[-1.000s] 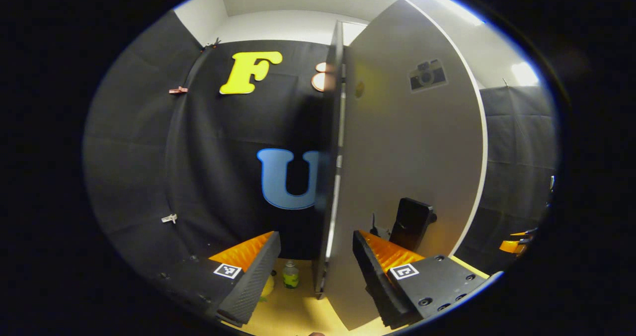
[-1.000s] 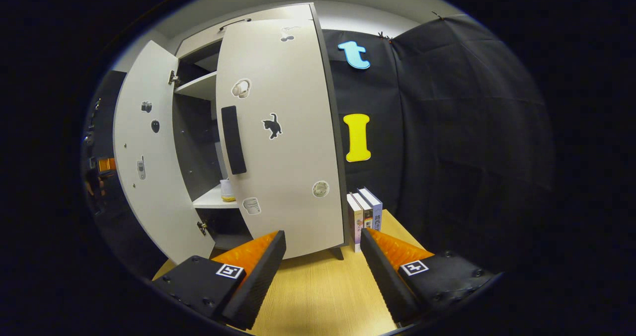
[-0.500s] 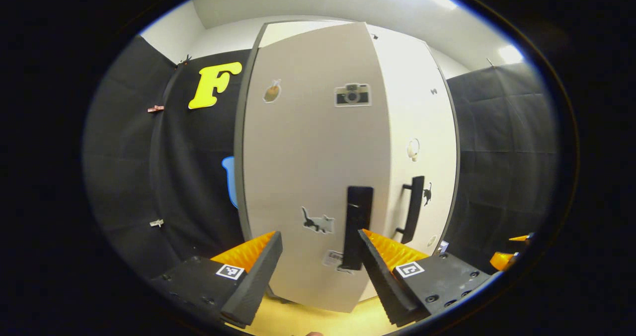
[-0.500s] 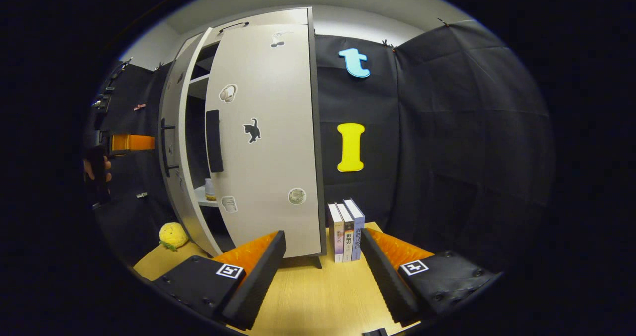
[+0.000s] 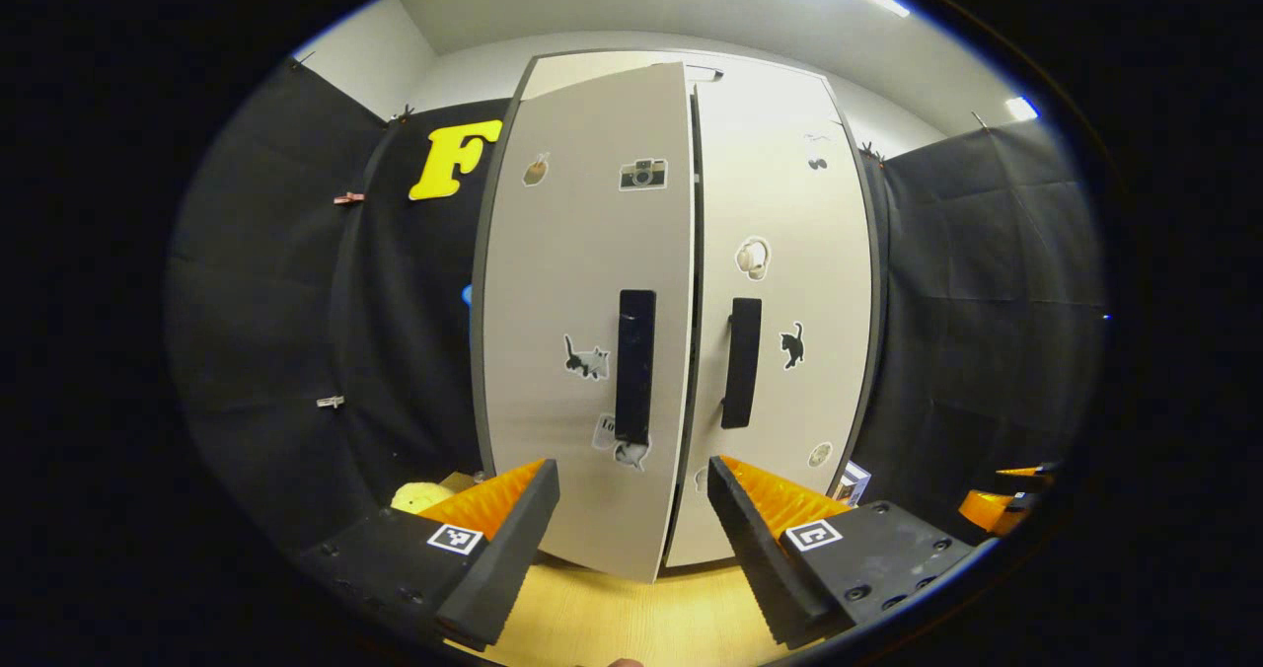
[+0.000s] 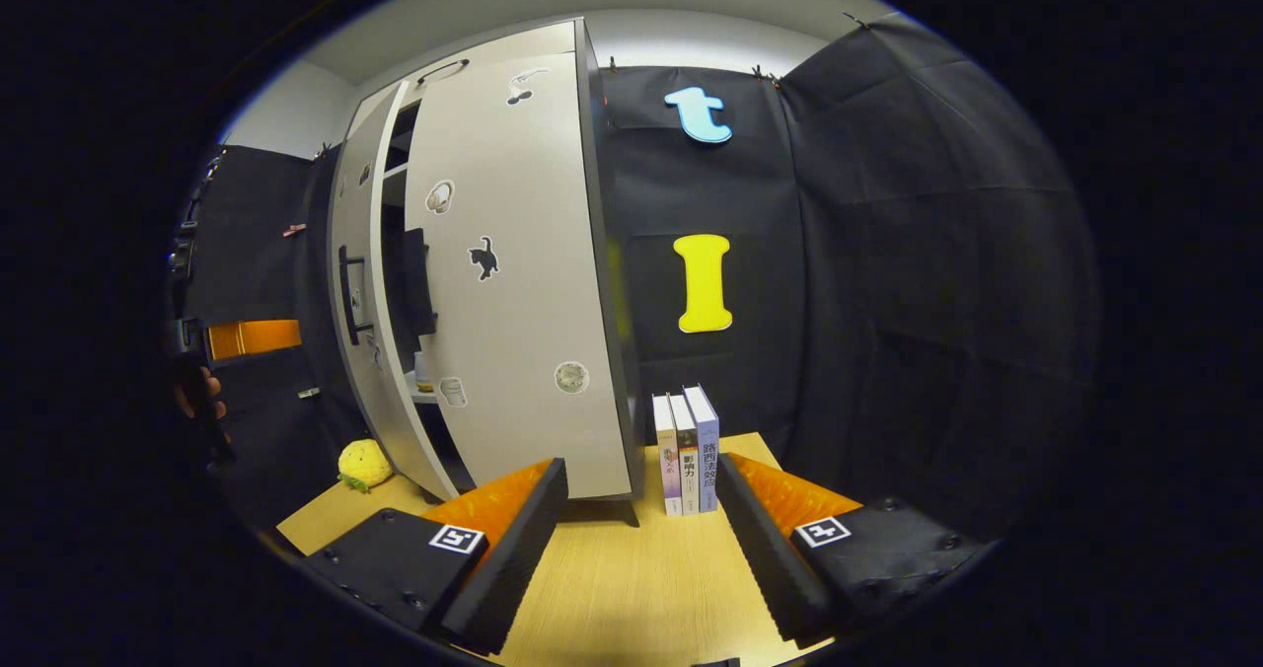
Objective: Grab one shoe with the right hand and put it into the shoe cabinet, grab the other shoe with the left hand and put it into the shoe cabinet; then close the right door with the right hand and the left door with the left hand.
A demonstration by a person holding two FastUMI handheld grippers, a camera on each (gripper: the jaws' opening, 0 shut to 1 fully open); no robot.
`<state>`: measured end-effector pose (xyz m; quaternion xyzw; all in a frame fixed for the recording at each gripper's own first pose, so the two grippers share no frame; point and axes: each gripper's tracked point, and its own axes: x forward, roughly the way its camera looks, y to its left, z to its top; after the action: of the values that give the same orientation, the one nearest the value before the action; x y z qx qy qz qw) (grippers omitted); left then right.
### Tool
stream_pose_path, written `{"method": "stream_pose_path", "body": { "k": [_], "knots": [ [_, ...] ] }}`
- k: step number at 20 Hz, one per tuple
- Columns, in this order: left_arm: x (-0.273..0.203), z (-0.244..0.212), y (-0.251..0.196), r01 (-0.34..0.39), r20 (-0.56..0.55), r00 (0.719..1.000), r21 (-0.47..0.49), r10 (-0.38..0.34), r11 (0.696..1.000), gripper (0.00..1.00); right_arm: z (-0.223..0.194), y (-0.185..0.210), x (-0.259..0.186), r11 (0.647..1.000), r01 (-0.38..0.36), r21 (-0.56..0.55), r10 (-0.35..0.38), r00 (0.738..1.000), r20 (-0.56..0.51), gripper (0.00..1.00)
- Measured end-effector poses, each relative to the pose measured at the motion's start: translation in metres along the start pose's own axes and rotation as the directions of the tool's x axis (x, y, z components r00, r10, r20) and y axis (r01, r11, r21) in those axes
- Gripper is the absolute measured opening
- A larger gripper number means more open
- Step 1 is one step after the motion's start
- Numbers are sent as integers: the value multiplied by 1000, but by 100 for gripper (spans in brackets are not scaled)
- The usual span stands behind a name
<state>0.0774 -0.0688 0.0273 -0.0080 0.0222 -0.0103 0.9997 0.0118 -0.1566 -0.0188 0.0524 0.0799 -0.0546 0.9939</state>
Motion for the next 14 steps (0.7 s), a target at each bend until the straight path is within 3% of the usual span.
{"method": "stream_pose_path", "body": {
  "k": [5, 11, 14],
  "knots": [
    [-41, -6, 16, -44, 1, 999, 7, 44, 999, 95, 0, 11, -8, 999, -34, -18, 34, 999, -11, 98],
    [-76, -24, 51, -28, 1, 1000, 63, 28, 998, 95, 7, 67, -35, 999, -3, 51, 2, 1000, 24, 98],
    [-91, -42, 65, -32, 27, 999, 40, 31, 999, 95, -7, 94, -53, 998, -10, 62, 8, 999, 39, 98]
  ]
}}
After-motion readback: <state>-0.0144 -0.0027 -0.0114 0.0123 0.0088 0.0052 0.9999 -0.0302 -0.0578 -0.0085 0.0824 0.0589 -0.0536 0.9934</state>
